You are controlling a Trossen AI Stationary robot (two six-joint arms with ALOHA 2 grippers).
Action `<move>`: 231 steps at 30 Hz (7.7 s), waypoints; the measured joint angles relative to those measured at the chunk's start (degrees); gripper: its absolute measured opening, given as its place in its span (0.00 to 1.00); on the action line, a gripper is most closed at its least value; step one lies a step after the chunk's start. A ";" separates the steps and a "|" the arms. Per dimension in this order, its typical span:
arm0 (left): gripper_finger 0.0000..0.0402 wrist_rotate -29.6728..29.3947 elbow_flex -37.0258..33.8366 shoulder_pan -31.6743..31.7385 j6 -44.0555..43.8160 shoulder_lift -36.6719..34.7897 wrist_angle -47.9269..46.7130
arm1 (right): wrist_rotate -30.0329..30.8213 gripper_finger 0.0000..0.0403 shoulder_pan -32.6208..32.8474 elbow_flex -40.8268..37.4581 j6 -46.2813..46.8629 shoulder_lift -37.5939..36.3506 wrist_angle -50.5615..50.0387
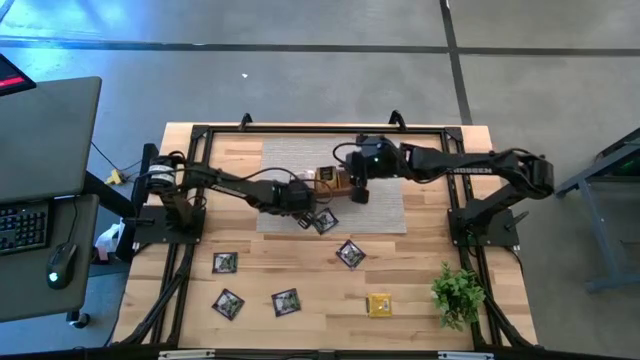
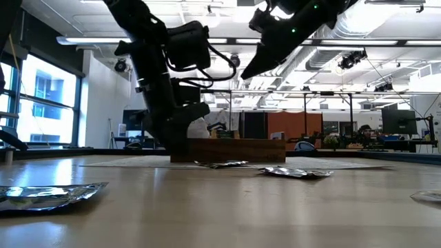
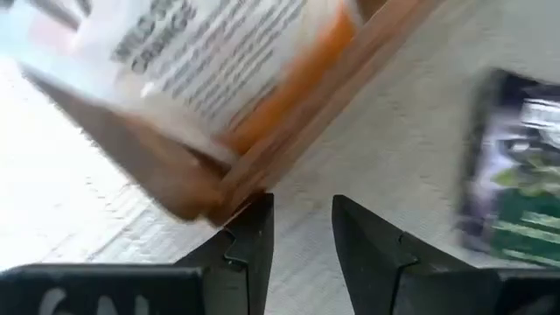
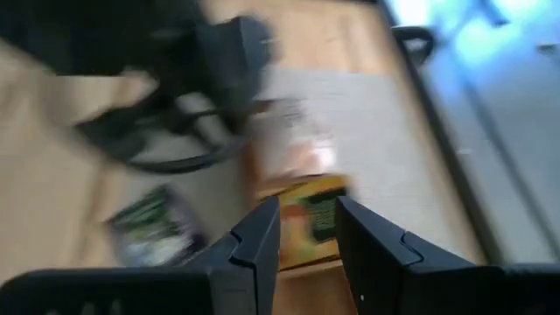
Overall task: Pick & Place Tea
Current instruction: Adjust the wooden organizer, then put the yellow tea bag into the middle section of the wooden organizer
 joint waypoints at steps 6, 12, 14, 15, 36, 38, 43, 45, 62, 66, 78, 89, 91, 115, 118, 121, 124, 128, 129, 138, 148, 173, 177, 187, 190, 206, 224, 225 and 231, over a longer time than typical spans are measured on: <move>0.29 -1.32 0.00 0.67 0.81 0.00 -1.69 | -7.47 0.27 3.59 0.00 2.68 0.12 -6.55; 0.29 -2.64 0.00 0.54 1.06 -0.67 -3.85 | -8.57 0.27 11.51 -0.02 7.92 0.15 -11.69; 0.29 -2.58 0.02 0.52 0.48 -1.05 -3.66 | -8.56 0.27 14.73 -0.02 10.93 0.15 -13.79; 0.29 -1.99 0.00 0.27 0.14 -1.03 -3.49 | -8.55 0.27 16.41 -0.02 12.54 0.15 -14.98; 0.29 -2.43 0.02 -6.70 -0.10 -7.76 -2.68 | 5.45 0.27 50.39 -21.35 40.21 0.45 16.77; 0.29 -2.14 0.02 -6.67 -0.47 -7.74 -2.36 | 6.21 0.27 50.58 -22.57 41.33 1.30 17.96; 0.29 -1.29 0.00 -6.69 -1.73 -7.74 -1.73 | 5.05 0.27 50.55 -23.40 39.71 6.74 18.53; 0.29 -1.10 0.00 -6.69 -1.73 -7.74 -0.87 | 3.53 0.27 50.27 -23.39 38.63 9.16 20.12; 0.29 1.59 0.00 -6.63 -0.82 -7.74 -0.53 | 1.27 0.27 48.24 -22.93 26.91 18.44 25.73; 0.29 1.60 0.00 -6.63 -0.13 -7.74 -0.70 | 2.74 0.25 48.24 -22.75 22.10 19.90 26.64; 0.29 1.57 0.00 -6.63 0.02 -7.74 -1.01 | -4.17 0.04 45.90 -23.22 18.38 19.13 27.85; 0.29 2.94 3.62 -11.31 27.41 -7.67 8.90 | -9.52 0.01 30.91 -23.63 9.94 -1.10 16.42; 0.29 3.00 5.37 -12.46 31.95 -7.67 10.03 | -15.04 0.01 26.38 -23.63 10.80 -4.04 16.48; 0.29 7.51 10.91 -13.35 34.51 -6.43 10.41 | -47.35 0.01 1.34 -23.41 34.60 -0.07 29.33; 0.29 5.34 10.91 -13.34 35.20 -6.43 12.45 | -50.01 0.00 0.68 -23.39 36.01 -0.07 30.02; 0.29 5.03 10.91 -13.34 39.14 -6.43 15.99 | -51.04 0.01 0.50 -23.39 38.19 -0.07 30.10; 0.29 6.21 10.91 -13.77 43.03 -6.43 18.82 | -51.03 0.01 0.50 -23.39 41.50 -0.07 31.01; 0.29 6.13 10.91 -13.78 45.30 -6.43 19.80 | -52.11 0.01 0.50 -23.39 43.18 -0.07 33.27; 0.29 6.10 10.91 -13.75 45.32 -6.43 19.49 | -52.94 0.01 0.50 -23.39 43.47 -0.07 34.11; 0.29 6.65 10.91 -13.88 45.05 -6.43 17.37 | -54.27 0.01 0.46 -23.34 44.24 -0.13 38.34; 0.29 7.89 10.88 -13.86 49.02 -6.43 23.31 | -54.27 0.01 0.50 -23.28 44.18 -0.16 38.76; 0.00 2.75 10.88 -13.73 48.00 -6.45 15.73 | -53.51 0.31 -1.62 -23.28 45.57 -0.35 40.73; 0.00 -5.73 10.88 -13.67 47.06 -6.45 5.01 | -51.78 0.32 -3.80 -23.28 40.93 -0.85 40.89; 0.00 -1.75 13.16 -1.85 48.81 -6.51 -6.95 | -25.16 0.32 -2.09 -23.28 27.95 -0.76 26.89; 0.00 5.13 17.60 4.27 51.66 -6.56 -10.52 | -23.84 0.32 -1.32 -23.28 27.99 -0.76 24.70; 0.00 23.32 24.27 16.67 63.28 0.10 -15.49 | -23.54 0.32 0.65 -23.28 22.45 -0.76 24.72; 0.00 20.94 24.00 16.13 59.29 3.20 -10.84 | 17.08 0.30 0.50 -23.30 8.85 14.16 56.40; 0.00 20.92 24.00 16.13 58.63 3.19 -11.00 | 17.53 0.29 0.46 -23.30 8.53 15.52 58.06; 0.00 20.88 24.00 16.15 58.31 3.21 -10.70 | 23.08 0.15 0.50 -23.30 8.23 19.87 59.62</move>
